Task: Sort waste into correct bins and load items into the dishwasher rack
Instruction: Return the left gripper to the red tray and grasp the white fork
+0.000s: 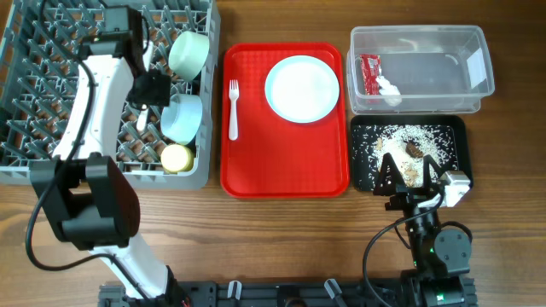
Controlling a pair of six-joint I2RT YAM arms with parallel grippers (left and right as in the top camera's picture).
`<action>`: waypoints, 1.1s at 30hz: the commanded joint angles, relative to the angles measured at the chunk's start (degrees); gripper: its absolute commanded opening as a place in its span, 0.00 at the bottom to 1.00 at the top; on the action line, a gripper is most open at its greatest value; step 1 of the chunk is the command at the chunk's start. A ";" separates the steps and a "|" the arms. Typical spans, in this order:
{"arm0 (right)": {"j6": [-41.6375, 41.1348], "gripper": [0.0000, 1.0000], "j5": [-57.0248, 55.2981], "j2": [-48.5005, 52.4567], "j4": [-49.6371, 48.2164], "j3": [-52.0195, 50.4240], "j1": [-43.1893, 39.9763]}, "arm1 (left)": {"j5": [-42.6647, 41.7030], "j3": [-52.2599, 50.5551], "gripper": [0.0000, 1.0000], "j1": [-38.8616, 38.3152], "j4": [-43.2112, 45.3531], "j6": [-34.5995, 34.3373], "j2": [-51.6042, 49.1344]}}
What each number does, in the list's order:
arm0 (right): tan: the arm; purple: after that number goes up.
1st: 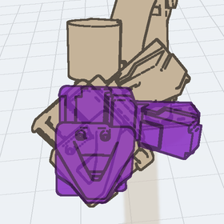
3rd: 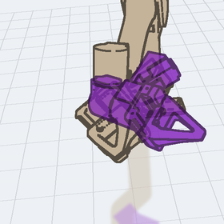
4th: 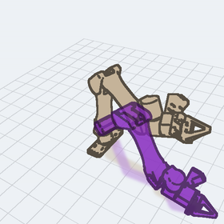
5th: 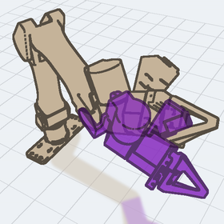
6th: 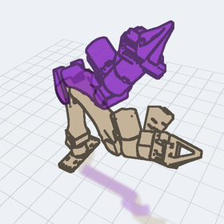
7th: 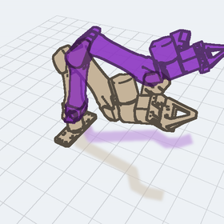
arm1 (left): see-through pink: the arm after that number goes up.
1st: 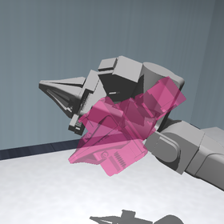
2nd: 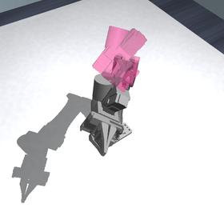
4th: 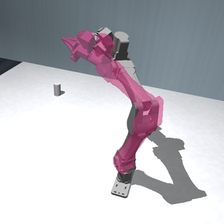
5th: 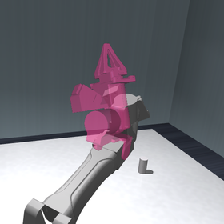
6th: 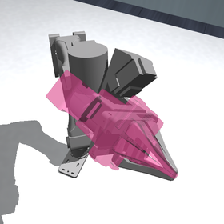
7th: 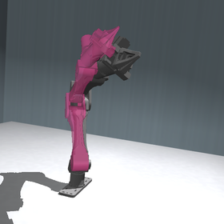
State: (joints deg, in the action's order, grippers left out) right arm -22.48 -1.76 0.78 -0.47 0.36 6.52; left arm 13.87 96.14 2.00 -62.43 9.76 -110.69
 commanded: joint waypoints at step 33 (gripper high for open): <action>-0.44 1.00 0.09 -0.57 -0.22 -0.07 -0.35 | 3.45 2.34 0.82 -31.89 -1.84 -41.92 -7.91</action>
State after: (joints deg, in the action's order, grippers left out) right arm -22.48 -1.76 0.78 -0.47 0.36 6.52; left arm 13.96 98.41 -32.40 -64.77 -30.37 -116.95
